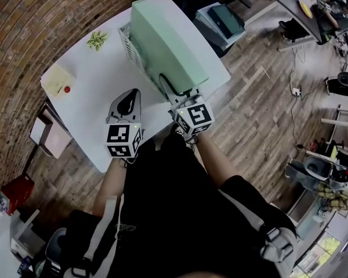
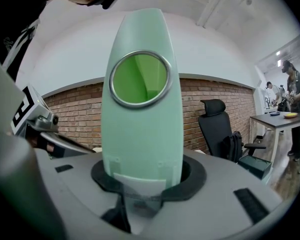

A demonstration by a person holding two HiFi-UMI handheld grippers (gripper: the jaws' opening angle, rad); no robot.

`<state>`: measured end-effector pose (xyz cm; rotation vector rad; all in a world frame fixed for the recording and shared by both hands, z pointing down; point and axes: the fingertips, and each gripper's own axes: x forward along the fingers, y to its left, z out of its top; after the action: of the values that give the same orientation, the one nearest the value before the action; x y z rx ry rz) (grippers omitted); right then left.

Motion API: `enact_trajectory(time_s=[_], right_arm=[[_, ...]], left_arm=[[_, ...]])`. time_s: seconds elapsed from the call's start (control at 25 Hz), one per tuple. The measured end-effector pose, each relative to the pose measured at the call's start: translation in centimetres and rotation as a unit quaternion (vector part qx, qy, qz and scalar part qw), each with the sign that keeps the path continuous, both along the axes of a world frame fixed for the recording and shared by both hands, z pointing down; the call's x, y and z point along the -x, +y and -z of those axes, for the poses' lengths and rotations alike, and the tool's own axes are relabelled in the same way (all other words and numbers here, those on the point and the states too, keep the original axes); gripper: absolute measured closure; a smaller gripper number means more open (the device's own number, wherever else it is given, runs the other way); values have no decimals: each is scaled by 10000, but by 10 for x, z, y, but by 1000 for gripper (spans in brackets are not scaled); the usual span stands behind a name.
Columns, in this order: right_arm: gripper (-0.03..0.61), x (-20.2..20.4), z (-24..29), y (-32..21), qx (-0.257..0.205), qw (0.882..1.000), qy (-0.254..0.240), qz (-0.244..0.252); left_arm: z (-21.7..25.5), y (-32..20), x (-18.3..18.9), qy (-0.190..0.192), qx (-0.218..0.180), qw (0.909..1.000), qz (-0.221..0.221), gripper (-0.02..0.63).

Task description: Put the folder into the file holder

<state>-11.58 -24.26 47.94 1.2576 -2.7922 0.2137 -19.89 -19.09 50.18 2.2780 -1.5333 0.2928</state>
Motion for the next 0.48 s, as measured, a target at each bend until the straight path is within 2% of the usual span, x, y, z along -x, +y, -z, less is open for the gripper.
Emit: enact_trajectory(time_s=[0.48], right_arm=[[399,0,-12,0,148,9998,135,-28]], left_arm=[[-3,-1,0,7,10,10000,-28,594]])
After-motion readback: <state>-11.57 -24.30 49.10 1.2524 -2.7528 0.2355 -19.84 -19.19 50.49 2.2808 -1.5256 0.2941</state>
